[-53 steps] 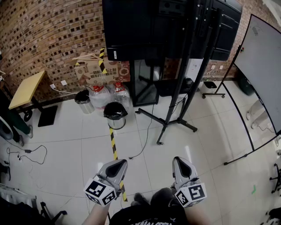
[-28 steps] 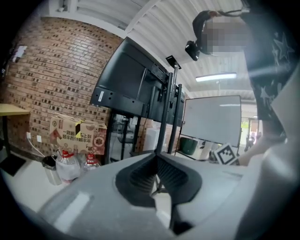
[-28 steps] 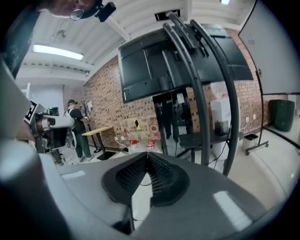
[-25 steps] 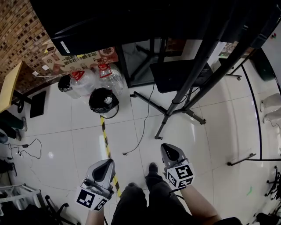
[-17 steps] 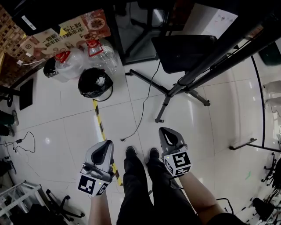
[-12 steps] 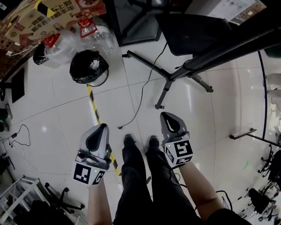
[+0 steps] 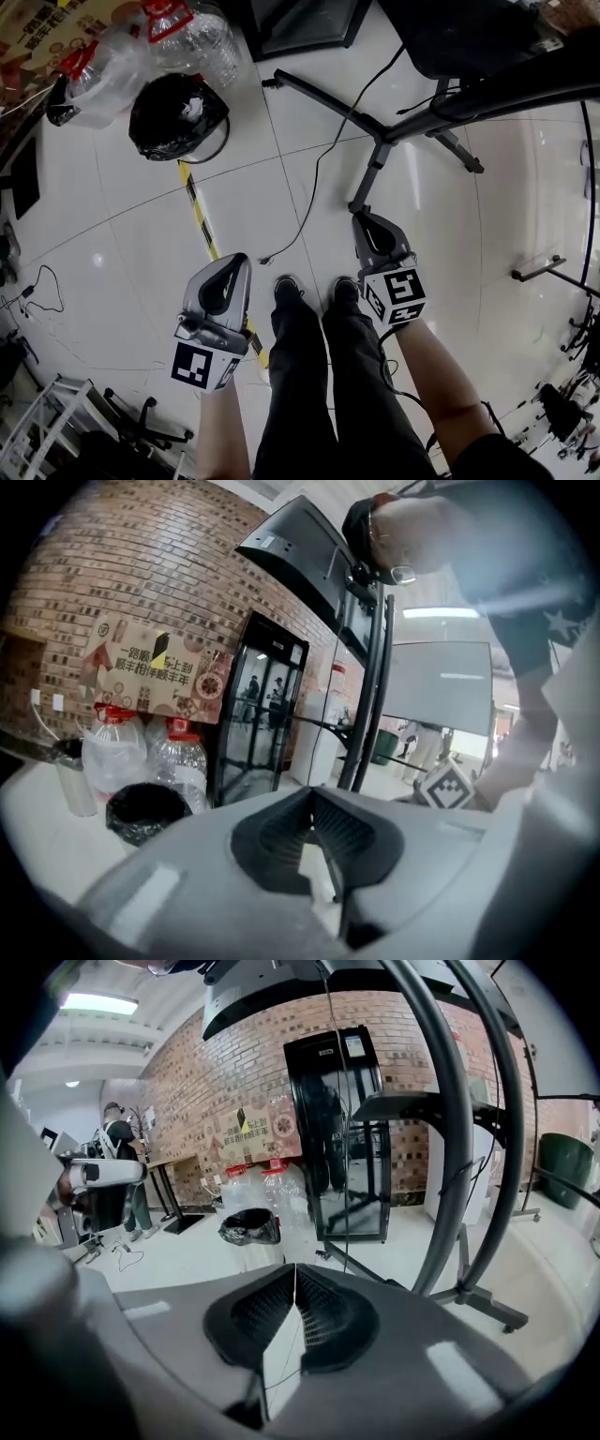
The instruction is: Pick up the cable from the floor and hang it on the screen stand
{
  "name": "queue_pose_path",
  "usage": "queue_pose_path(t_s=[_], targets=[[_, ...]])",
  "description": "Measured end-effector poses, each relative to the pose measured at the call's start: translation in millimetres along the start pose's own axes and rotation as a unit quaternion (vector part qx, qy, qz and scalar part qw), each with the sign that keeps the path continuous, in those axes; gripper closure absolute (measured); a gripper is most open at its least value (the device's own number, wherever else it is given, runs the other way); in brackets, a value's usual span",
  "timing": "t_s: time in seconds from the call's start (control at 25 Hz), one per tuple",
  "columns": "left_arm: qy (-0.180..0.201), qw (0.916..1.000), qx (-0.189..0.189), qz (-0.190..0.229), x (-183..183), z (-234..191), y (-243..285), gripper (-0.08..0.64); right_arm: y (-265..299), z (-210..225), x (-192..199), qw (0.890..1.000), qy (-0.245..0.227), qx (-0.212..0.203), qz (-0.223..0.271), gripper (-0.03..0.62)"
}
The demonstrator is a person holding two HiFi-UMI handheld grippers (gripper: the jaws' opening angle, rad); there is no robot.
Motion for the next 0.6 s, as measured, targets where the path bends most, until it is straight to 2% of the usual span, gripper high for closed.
queue_pose_path(t_s=[0.16, 0.28, 0.6], targets=[[-0.007, 1.0000, 0.006, -0.004, 27.5, -9.5, 11.5, 0.558, 29.5, 5.6, 31.4, 1.000, 0.000, -0.008, -0.020, 0.574], [-0.007, 1.0000, 0.007, 0.000, 46.2, -15.9, 19.8, 0.558, 52.8, 11.0, 57.6, 0.999, 0.005, -0.020, -0.037, 0.525], [-0.014, 0.9999, 0.005, -0.003, 105.8, -35.4, 28.0, 0.558, 120.3, 24.2, 123.3, 0.997, 0.025, -0.033, -0.069, 0.469]])
Point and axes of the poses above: the fingertips, and each gripper's own axes: y forward along the fingers, z to its right, x out of its underside, the point moved 7 cm from there along -y, backward along the fingers, and after that the axes turned 3 degrees about -x, right-handed, at the moved point
